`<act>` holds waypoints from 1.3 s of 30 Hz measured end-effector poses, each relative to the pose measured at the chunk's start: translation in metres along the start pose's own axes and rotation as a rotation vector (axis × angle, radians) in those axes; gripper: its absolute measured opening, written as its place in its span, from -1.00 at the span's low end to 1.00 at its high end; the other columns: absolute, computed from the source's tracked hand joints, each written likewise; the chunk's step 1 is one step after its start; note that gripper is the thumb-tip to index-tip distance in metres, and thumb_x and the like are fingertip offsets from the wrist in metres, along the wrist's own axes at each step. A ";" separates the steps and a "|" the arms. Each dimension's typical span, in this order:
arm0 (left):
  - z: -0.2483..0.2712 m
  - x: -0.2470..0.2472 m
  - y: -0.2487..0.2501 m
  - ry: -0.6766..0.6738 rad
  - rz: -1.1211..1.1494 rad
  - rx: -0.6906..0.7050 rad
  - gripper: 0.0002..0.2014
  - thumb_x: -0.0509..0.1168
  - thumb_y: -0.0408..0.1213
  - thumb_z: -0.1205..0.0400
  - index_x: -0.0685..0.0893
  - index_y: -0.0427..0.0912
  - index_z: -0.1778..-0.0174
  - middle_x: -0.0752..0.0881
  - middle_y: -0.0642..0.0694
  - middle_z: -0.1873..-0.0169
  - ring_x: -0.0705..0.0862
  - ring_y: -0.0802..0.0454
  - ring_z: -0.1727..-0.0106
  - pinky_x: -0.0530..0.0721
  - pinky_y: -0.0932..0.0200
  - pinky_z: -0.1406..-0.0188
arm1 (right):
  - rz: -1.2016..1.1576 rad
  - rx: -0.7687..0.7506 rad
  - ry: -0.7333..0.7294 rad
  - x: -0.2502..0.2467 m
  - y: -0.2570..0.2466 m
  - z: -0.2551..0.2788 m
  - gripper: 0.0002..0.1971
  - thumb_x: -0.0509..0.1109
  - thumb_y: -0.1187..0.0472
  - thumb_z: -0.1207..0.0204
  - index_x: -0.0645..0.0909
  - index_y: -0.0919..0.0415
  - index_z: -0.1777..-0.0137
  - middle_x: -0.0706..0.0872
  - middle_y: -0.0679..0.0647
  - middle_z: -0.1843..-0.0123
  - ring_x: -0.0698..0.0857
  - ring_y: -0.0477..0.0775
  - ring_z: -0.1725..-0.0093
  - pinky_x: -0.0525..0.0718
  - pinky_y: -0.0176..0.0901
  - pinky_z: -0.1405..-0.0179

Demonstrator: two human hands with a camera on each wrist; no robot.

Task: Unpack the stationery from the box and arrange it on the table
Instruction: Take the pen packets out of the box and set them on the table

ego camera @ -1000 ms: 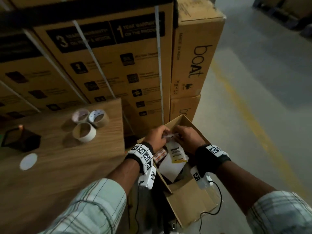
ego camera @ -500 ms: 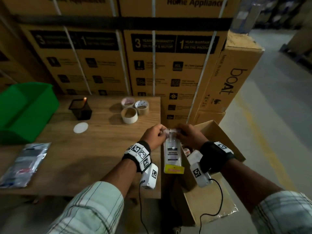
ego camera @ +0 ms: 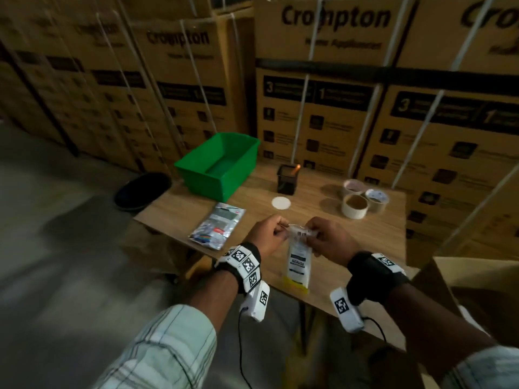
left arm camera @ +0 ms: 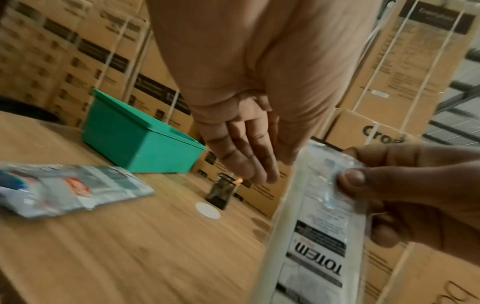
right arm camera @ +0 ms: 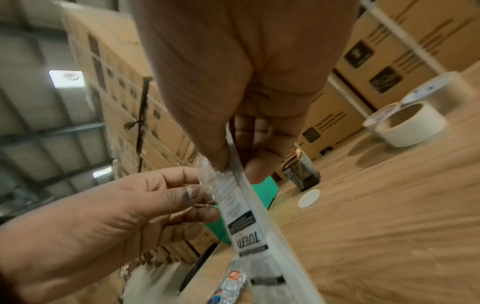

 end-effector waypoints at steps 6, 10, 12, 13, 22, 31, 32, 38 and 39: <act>-0.025 -0.047 -0.076 0.083 -0.084 -0.114 -0.85 0.32 -0.36 -0.62 0.68 -0.14 -0.08 0.78 -0.08 -0.04 0.74 -0.03 -0.10 0.69 0.05 -0.19 | 0.267 -0.154 0.038 0.043 -0.018 -0.068 -0.90 0.37 0.30 -0.45 0.56 0.18 0.05 0.60 0.00 0.18 0.55 0.07 0.22 0.26 -0.34 0.38; -0.049 -0.060 -0.112 0.049 -0.158 -0.185 -0.81 0.26 -0.42 -0.59 0.70 -0.15 -0.06 0.80 -0.09 -0.02 0.74 -0.05 -0.10 0.67 0.10 -0.18 | 0.347 -0.219 -0.003 0.072 -0.014 -0.120 -0.91 0.32 0.26 -0.44 0.52 0.16 0.07 0.63 0.12 0.10 0.58 0.20 0.14 0.41 -0.14 0.26; -0.059 -0.067 -0.129 0.013 -0.215 -0.232 -0.80 0.27 -0.39 -0.59 0.70 -0.10 -0.05 0.79 -0.09 -0.04 0.73 -0.07 -0.12 0.66 0.09 -0.19 | 0.478 -0.306 -0.001 0.089 -0.012 -0.139 -0.93 0.31 0.21 -0.46 0.51 0.13 0.08 0.64 0.15 0.11 0.60 0.25 0.12 0.50 -0.04 0.29; -0.065 -0.072 -0.137 0.005 -0.240 -0.259 -0.81 0.28 -0.37 -0.59 0.70 -0.07 -0.06 0.79 -0.08 -0.06 0.73 -0.06 -0.13 0.65 0.09 -0.20 | 0.542 -0.369 0.001 0.099 -0.012 -0.148 -0.92 0.32 0.22 -0.44 0.50 0.14 0.09 0.64 0.17 0.13 0.61 0.27 0.15 0.52 -0.02 0.33; -0.102 -0.077 -0.183 -0.110 -0.632 -0.379 -0.64 0.20 -0.27 -0.63 0.61 0.23 -0.27 0.30 -0.08 -0.55 0.24 -0.19 -0.59 0.28 -0.11 -0.57 | 0.703 -0.517 0.044 0.174 0.013 -0.181 -0.89 0.31 0.24 -0.39 0.55 0.15 0.08 0.67 0.17 0.19 0.66 0.23 0.28 0.56 -0.09 0.53; -0.100 -0.082 -0.216 -0.314 -0.540 -0.375 -0.52 0.17 -0.35 -0.62 0.53 0.22 -0.40 0.00 -0.08 -0.70 0.07 -0.24 -0.68 0.21 -0.21 -0.62 | 0.770 -0.409 -0.093 0.203 0.019 -0.170 -0.83 0.18 0.20 -0.38 0.62 0.13 0.16 0.65 0.10 0.19 0.66 0.17 0.24 0.60 -0.09 0.51; -0.099 -0.084 -0.218 -0.322 -0.533 -0.368 -0.52 0.18 -0.34 -0.61 0.53 0.21 -0.40 0.01 -0.09 -0.70 0.06 -0.25 -0.68 0.21 -0.22 -0.61 | 0.765 -0.420 -0.082 0.208 0.017 -0.170 -0.83 0.18 0.20 -0.41 0.61 0.13 0.15 0.64 0.10 0.19 0.66 0.18 0.25 0.60 -0.08 0.51; -0.095 -0.088 -0.223 -0.360 -0.538 -0.321 -0.51 0.24 -0.30 -0.57 0.50 0.16 -0.43 -0.03 -0.11 -0.69 0.04 -0.26 -0.67 0.19 -0.17 -0.63 | 0.816 -0.417 -0.050 0.234 0.000 -0.174 -0.73 0.14 0.17 -0.43 0.65 0.12 0.00 0.67 0.07 0.16 0.65 0.11 0.29 0.60 -0.13 0.48; -0.094 -0.088 -0.224 -0.366 -0.530 -0.318 -0.50 0.24 -0.31 -0.57 0.50 0.16 -0.43 -0.04 -0.12 -0.69 0.03 -0.26 -0.67 0.18 -0.17 -0.64 | 0.828 -0.405 -0.061 0.238 -0.001 -0.172 -0.79 0.22 0.19 -0.43 0.63 0.13 0.00 0.67 0.08 0.15 0.64 0.12 0.28 0.60 -0.13 0.48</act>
Point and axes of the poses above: each hand's wrist, its own z-axis away from the middle knuckle, its own x-axis out of the palm, y = z × x, the point moved 1 cm from there along -z, towards the middle knuckle
